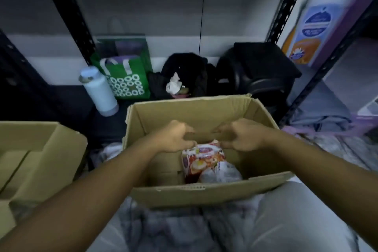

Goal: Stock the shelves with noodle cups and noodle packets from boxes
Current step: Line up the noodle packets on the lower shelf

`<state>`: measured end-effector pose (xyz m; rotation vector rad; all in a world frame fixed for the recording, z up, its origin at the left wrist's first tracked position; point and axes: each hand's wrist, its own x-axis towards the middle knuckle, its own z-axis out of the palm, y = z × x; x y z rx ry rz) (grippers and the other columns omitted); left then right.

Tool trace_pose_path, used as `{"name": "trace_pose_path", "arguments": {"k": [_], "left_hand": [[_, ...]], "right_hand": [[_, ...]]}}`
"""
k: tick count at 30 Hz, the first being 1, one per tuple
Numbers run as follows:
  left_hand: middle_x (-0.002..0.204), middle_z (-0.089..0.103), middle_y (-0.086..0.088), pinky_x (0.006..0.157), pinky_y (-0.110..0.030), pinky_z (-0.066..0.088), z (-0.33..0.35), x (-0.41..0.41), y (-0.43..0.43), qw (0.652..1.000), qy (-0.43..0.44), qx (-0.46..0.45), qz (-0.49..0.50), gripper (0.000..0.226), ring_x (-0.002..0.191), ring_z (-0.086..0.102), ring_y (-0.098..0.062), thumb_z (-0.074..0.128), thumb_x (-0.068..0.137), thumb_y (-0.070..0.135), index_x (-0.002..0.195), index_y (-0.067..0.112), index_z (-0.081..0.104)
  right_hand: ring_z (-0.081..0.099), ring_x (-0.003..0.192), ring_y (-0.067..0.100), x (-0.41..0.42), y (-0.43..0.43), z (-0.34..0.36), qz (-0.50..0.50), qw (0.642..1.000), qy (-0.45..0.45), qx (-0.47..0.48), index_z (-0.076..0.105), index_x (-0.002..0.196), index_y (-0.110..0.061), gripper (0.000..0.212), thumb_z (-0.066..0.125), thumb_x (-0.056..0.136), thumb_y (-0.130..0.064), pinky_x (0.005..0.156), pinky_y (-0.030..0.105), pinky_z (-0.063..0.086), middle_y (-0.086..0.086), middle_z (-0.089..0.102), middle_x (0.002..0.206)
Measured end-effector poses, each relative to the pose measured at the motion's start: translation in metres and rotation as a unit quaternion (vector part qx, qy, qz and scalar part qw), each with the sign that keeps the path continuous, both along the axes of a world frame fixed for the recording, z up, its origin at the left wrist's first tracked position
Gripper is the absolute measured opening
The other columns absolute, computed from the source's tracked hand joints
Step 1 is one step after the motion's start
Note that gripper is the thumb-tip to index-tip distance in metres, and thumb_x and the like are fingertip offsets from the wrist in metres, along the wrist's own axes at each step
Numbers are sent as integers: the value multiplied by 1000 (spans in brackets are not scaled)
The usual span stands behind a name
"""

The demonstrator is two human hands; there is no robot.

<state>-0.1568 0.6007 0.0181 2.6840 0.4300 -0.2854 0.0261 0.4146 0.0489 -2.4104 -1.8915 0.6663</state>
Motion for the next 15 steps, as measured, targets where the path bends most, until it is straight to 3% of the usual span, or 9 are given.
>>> {"name": "trace_pose_path", "arguments": {"k": [3, 6, 9, 11, 15], "left_hand": [[136, 67, -3, 104, -35, 49, -39, 12, 3, 998, 67, -11, -10, 55, 122, 61, -23, 67, 92, 47, 138, 17, 63], [124, 70, -5, 89, -35, 54, -71, 28, 9, 992, 117, -9, -39, 47, 103, 62, -22, 66, 93, 46, 133, 20, 64], [133, 64, -9, 80, -28, 42, -100, 46, 14, 986, 152, 4, -63, 53, 115, 60, -28, 64, 98, 46, 141, 16, 56], [140, 60, -10, 84, -29, 42, -123, 58, 16, 983, 176, -2, -53, 60, 122, 58, -29, 61, 99, 50, 147, 17, 49], [155, 43, -14, 108, -39, 45, -167, 76, 13, 970, 236, -43, -33, 81, 134, 49, -32, 58, 98, 59, 159, 16, 28]], "right_hand": [[61, 115, 14, 6, 2, -47, -7, 995, 51, -88, 58, 138, -38, 55, 68, 88, -59, 94, 32, 49, -11, 65, 129], [53, 128, 18, 17, 11, -92, 9, 982, 70, -178, 49, 146, -37, 68, 70, 87, -60, 107, 36, 44, -5, 53, 148], [40, 142, 22, 25, 23, -125, -14, 962, 88, -257, 35, 156, -34, 85, 73, 84, -62, 117, 40, 34, -3, 37, 160], [42, 140, 24, 28, 29, -144, -46, 947, 117, -295, 36, 154, -32, 87, 77, 82, -60, 117, 43, 35, -3, 41, 157], [54, 130, 24, 29, 32, -178, -142, 923, 192, -301, 42, 146, -24, 87, 86, 76, -52, 113, 43, 43, -1, 54, 146]]}}
